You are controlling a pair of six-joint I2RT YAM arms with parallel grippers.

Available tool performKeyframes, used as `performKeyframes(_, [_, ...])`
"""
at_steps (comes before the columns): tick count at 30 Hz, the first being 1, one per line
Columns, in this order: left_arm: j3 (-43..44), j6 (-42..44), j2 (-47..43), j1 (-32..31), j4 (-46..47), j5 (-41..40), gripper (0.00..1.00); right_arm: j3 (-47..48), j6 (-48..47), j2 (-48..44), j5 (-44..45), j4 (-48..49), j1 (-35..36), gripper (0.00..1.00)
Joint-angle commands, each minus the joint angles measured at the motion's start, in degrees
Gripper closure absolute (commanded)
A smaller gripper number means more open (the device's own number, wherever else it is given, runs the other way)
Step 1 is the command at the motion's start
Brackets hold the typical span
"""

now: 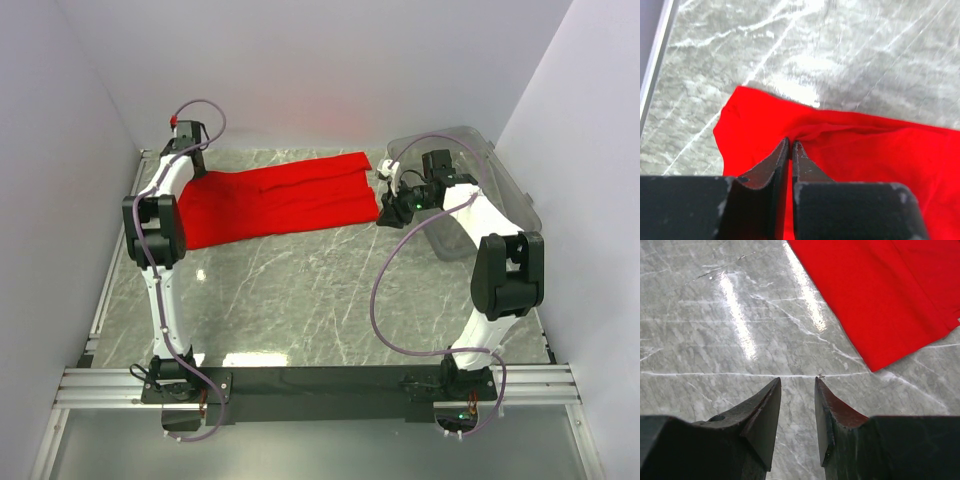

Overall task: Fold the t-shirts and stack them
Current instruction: Fold the tshirt

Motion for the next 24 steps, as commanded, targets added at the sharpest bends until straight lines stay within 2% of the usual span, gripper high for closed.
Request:
performKeyframes(1, [2.5,0.5,-1.9,-0.3,3.0,-1.7,0.89,0.1,-0.8,-1.7,-1.2,-0.9,-0.5,0.6])
performKeyframes(4, [3.3,0.1,-1.4,0.0,2.7,-2.1,0.87,-0.4,-0.8,-2.0,-1.2,-0.8,-0.5,0.6])
performKeyframes(8, [1.9,-0.1,-1.6,0.3,2.6,-3.1,0.64,-0.9,-0.7,-2.3,-1.3,-0.8,-0.6,0.6])
performKeyframes(10, [1.8,-0.1,-1.8,0.7,2.7,-3.3,0.59,-0.8,-0.8,-2.3,-1.3,-0.8,-0.6,0.6])
performKeyframes(14, [3.3,-0.8,-3.3,1.4,2.3,-2.6,0.57,-0.5,-1.0,-2.2,-1.3,-1.1,-0.6,0.6])
performKeyframes(18, [3.0,-1.3,-6.4,2.2,1.6,4.6,0.56,-0.5,-0.8,-2.3,-1.4,-1.0,-0.7,0.6])
performKeyframes(21, [-0.9,-3.5,-10.5,3.6,1.0,10.7,0.51,-0.4,0.1,-2.3,0.0,-0.2,-0.6,0.6])
performKeyframes(23, [-8.0,-5.6,-16.0,5.0,2.0,13.2,0.45,0.1,0.3,-2.1,3.1,1.1,-0.6,0.6])
performKeyframes(24, [-14.3,-6.4,-18.4,5.5,4.2,15.0,0.42,0.3,-0.3,-1.7,4.0,1.0,-0.6,0.6])
